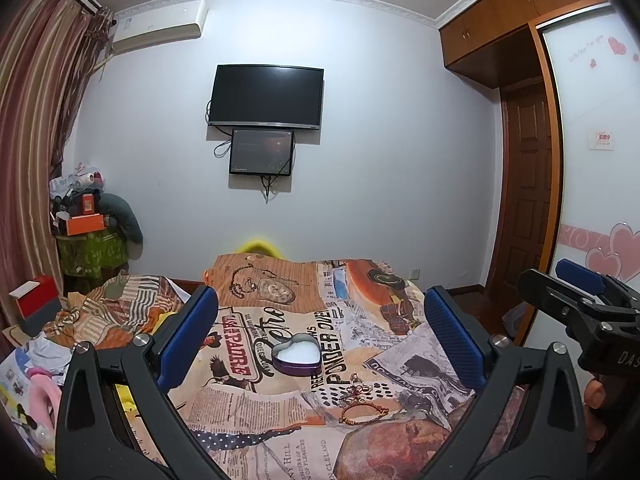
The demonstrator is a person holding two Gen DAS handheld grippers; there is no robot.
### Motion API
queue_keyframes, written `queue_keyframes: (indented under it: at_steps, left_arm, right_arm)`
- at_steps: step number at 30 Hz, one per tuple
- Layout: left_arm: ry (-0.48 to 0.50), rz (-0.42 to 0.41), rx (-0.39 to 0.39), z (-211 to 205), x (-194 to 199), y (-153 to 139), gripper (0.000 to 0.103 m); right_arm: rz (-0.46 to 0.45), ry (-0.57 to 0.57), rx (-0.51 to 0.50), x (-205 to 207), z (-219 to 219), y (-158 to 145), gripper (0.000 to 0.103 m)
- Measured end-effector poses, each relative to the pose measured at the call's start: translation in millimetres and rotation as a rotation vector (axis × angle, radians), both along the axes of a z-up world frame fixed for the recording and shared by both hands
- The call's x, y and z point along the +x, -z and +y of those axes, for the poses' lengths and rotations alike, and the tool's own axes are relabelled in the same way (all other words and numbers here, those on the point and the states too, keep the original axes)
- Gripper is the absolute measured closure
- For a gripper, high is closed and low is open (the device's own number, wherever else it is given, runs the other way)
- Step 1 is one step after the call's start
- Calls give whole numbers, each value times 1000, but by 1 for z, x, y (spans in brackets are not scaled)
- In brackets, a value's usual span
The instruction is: Organize jewelry
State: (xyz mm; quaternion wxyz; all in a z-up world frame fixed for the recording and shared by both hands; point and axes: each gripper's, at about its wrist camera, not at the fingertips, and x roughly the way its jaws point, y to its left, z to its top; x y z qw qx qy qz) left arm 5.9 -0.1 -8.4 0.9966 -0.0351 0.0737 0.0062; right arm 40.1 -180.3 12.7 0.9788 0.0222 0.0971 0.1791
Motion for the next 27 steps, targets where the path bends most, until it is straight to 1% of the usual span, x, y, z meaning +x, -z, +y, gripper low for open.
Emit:
queue_keyframes:
  at_steps: [8,27]
  left_arm:
    - [-2,13,-2,0,2,0,0]
    - [0,16,-3,2,1,1,0]
  right_arm:
    - [5,-4,1,0,1,-2,0]
    - [8,-4,1,1,0,-1,0]
